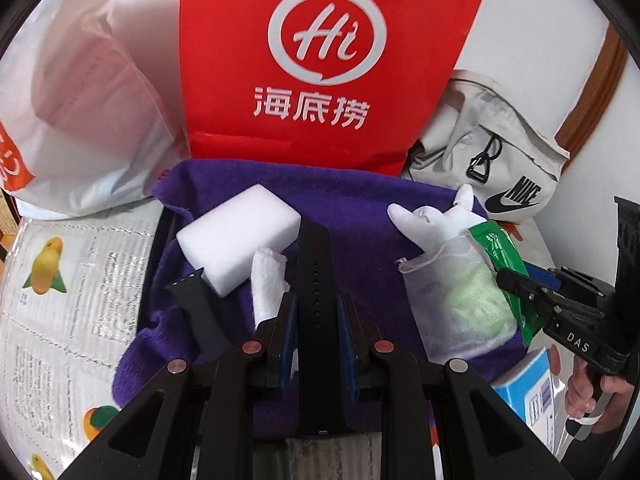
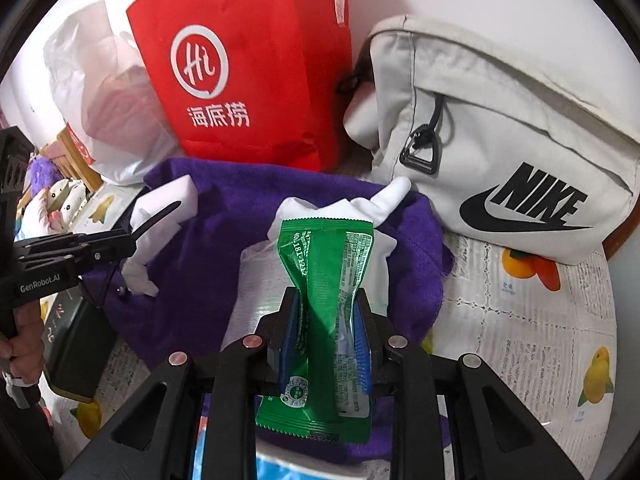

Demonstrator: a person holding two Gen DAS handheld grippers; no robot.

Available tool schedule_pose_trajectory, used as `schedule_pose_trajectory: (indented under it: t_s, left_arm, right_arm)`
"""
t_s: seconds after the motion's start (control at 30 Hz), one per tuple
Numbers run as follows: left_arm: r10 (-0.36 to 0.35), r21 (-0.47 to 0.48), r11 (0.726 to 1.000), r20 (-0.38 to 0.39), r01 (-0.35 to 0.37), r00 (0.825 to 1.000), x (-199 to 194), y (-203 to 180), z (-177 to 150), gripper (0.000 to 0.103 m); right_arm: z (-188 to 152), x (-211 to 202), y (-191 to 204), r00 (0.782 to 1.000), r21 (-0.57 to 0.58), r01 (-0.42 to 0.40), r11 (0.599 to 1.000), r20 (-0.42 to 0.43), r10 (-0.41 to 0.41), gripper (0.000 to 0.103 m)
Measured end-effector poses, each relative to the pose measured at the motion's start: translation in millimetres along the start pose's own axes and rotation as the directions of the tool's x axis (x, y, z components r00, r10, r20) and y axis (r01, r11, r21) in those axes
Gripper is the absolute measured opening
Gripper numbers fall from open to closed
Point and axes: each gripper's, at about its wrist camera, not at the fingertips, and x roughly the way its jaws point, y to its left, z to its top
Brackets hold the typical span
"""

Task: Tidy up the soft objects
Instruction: 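Lower the packet and strap onto the towel and open both grippers, then move both grippers back toward the yellow pouch on the bed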

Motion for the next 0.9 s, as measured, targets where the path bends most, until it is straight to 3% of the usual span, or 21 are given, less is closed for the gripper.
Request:
schedule_pose_trajectory:
  t_s: [0.23,0.37,0.4,0.53,0.6,0.9]
  left_arm:
    - [0.003,-0.030,1.000,-0.055,-0.005,0.998,19.3,4.1,1.9,0.020]
    - [-0.027,-0.061,0.998,-0.064,0.023,0.998,21.8,6.6,2.5,0.021]
    - [-0.033,-0.064,0.998,-0.069,0.029,0.997,22.2,6.8,2.5,0.024]
    - [-0.028,-0.068,0.997,-0.071,0.023,0.997,17.5,6.9,2.8,0.042]
    - [-0.021,-0.060,0.998,-0.057,0.018,0.998,9.1,5.1,2.0,0.059]
    - [-0.003,-0.062,0.998,-0.007,0.003,1.000,-36.6,8.2,-11.7,0.061]
  right_arm:
    - [-1.0,13.3,-8.1,0.999,0.015,-0.027,1.000,-0.024,0.027,0.035]
    - [-1.9,12.1,-10.3,0.999,0.023,-0.047,0.999,-0.019,0.048,0.059]
    - [-2.2,11.7,-9.6,0.999,0.019,-0.049,0.999,-0.015,0.049,0.066]
    - [-4.6,5.1,-7.8,1.000,0.017,-0.022,1.000,-0.003,0.022,0.074]
    - [-6.5,-2.3,-8.1,1.000,0.018,-0.007,1.000,0.005,0.007,0.077]
    - [-20.6,-45.0,7.4,0.999,0.022,0.024,0.999,0.047,-0.025,0.081]
